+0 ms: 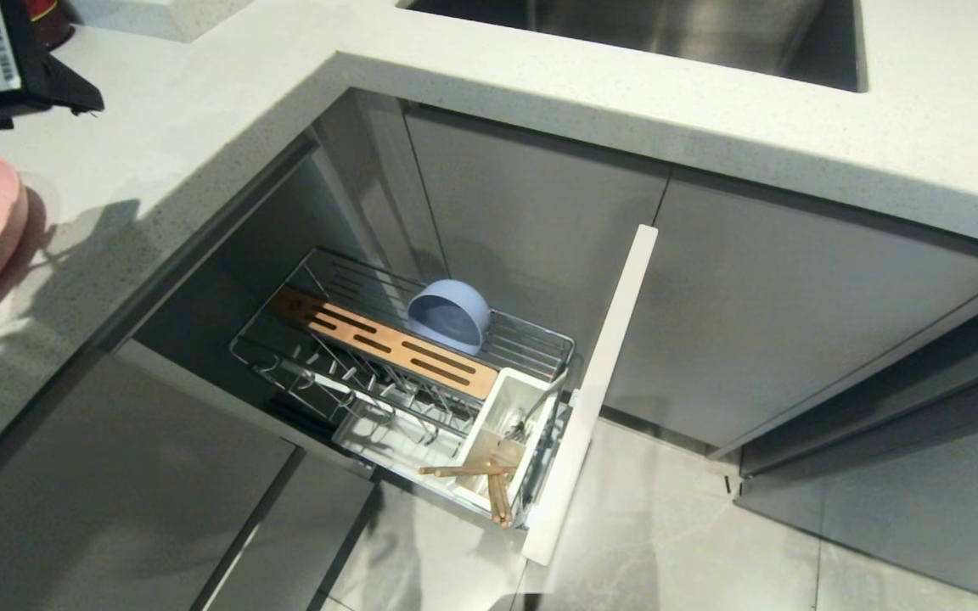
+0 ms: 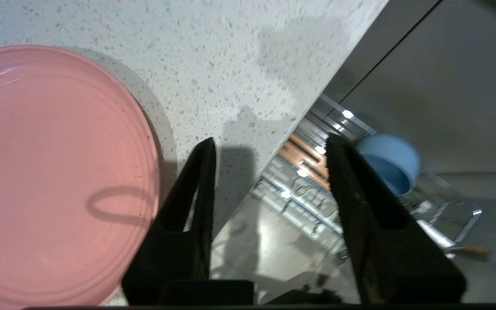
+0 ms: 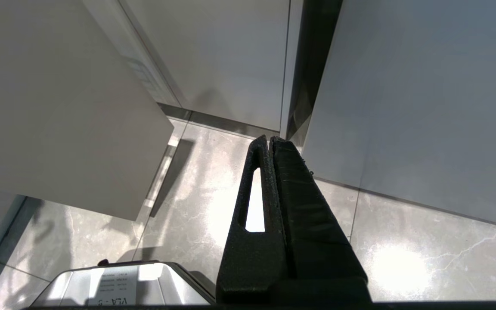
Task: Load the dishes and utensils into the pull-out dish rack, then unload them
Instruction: Take the bowl out of the cupboard
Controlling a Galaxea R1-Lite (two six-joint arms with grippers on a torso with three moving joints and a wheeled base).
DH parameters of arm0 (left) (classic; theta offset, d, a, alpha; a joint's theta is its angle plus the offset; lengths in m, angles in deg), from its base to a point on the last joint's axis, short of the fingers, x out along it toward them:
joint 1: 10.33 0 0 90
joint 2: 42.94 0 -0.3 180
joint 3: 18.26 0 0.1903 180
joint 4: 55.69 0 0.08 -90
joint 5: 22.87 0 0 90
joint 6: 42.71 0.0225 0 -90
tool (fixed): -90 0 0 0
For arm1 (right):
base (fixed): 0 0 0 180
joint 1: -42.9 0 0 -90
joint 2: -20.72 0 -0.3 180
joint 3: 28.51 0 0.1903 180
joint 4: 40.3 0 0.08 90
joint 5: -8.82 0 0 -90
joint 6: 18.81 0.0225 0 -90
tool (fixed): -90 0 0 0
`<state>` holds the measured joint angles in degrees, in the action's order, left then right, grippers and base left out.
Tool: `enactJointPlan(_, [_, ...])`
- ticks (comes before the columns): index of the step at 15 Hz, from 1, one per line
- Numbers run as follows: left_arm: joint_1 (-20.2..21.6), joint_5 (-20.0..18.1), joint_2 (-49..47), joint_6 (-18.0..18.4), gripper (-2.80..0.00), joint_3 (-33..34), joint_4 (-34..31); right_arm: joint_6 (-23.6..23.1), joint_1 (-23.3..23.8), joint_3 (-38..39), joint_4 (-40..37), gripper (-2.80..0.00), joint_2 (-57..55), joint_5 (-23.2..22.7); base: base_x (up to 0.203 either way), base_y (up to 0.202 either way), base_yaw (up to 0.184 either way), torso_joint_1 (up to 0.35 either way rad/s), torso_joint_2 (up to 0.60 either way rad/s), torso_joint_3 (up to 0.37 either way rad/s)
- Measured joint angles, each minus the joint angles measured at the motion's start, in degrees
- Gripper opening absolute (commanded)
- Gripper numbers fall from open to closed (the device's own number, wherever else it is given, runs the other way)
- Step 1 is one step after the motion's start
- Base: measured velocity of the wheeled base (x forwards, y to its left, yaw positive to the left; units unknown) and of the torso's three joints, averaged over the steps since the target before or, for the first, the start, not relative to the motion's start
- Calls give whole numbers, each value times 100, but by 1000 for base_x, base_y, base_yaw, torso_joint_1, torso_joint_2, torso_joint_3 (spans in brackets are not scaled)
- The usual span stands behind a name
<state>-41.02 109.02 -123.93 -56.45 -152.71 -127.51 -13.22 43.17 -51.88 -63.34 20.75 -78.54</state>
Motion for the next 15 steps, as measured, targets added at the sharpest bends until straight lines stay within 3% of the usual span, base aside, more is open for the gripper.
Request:
enactJointPlan(5, [-458,12,373,-915,-280,-2,821,0,0,0,-2,-280,0,0,0,0,0,0,0,0])
enactJointPlan(11, [-1298,-96,330,-2965,-280,389,1114,0,0,0,-2,-280,0,0,0,0,0,0,0,0])
enactJointPlan(15, [-1540,-312,-148,-3439,-280,657,1194,-1,0,0,0,-280,0,0,0,0,0,0,0,0])
